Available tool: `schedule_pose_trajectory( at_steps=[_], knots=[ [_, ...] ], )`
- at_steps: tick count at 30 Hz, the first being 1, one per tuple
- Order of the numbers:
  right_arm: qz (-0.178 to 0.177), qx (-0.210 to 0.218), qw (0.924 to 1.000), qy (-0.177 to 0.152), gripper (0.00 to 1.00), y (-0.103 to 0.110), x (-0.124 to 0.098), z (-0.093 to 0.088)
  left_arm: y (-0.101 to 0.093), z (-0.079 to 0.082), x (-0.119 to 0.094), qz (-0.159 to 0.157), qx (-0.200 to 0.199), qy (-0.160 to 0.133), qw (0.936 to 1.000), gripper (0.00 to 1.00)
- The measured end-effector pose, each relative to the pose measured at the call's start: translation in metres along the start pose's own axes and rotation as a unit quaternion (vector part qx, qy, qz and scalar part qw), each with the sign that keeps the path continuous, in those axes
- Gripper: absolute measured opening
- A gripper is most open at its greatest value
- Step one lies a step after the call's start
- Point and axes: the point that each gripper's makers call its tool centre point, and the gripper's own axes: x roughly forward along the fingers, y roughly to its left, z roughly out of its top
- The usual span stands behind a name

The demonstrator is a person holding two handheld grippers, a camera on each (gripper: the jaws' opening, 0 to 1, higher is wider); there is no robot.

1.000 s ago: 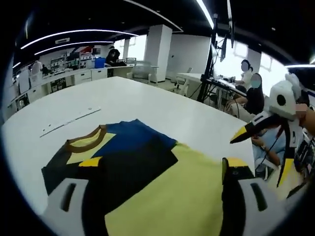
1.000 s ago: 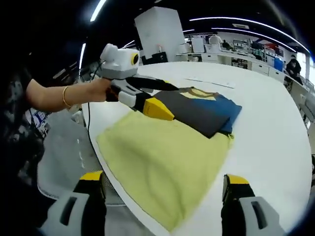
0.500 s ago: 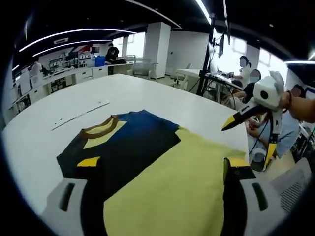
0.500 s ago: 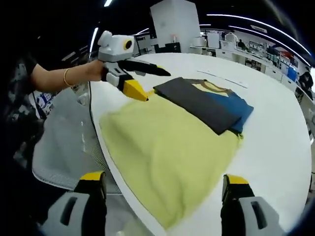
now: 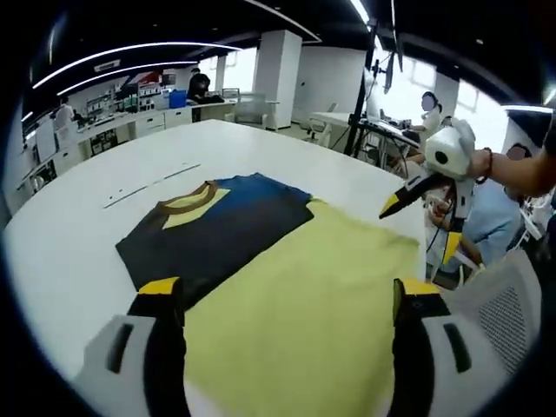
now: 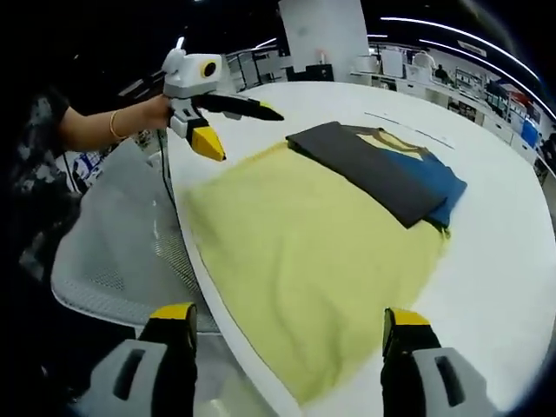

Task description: Fold the garment on the visible template until the final outline fits inside the template.

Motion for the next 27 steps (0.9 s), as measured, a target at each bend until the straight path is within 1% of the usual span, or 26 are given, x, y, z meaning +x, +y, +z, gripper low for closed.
schedule_pose_trajectory(
  at_steps=[6, 10, 16, 17, 18, 19, 23, 27],
  knots=[
    [-0.001, -0.001, 1.0000, 0.007, 0.85, 0.000, 0.002, -0.007, -0.004, -0.021, -0.017, 0.002, -0.005, 0.013, 0.9999, 0.93],
    [-0.005, -0.006, 0.9998, 0.016, 0.84, 0.000, 0.002, -0.013, -0.008, -0.037, -0.029, 0.002, -0.016, 0.016, 0.9997, 0.87],
    [-0.011, -0.002, 0.9999, 0.013, 0.83, -0.001, 0.001, -0.018, -0.018, -0.058, -0.042, -0.002, -0.024, 0.027, 0.9993, 0.81],
    [-0.010, -0.002, 0.9998, 0.015, 0.82, 0.000, 0.001, -0.020, -0.020, -0.063, -0.043, -0.003, -0.024, 0.031, 0.9992, 0.81],
    [-0.013, -0.004, 0.9997, 0.022, 0.78, 0.000, 0.002, -0.028, -0.021, -0.066, -0.044, -0.005, -0.023, 0.035, 0.9991, 0.80],
    [-0.014, -0.004, 0.9997, 0.022, 0.78, 0.000, 0.002, -0.028, -0.027, -0.082, -0.048, -0.008, -0.019, 0.052, 0.9984, 0.80],
    [-0.021, 0.001, 0.9996, 0.019, 0.76, -0.002, 0.002, -0.030, -0.032, -0.097, -0.051, -0.010, -0.009, 0.070, 0.9974, 0.77],
    [-0.029, -0.008, 0.9991, 0.030, 0.74, -0.002, 0.004, -0.036, -0.036, -0.111, -0.054, -0.016, -0.014, 0.083, 0.9964, 0.72]
  ],
)
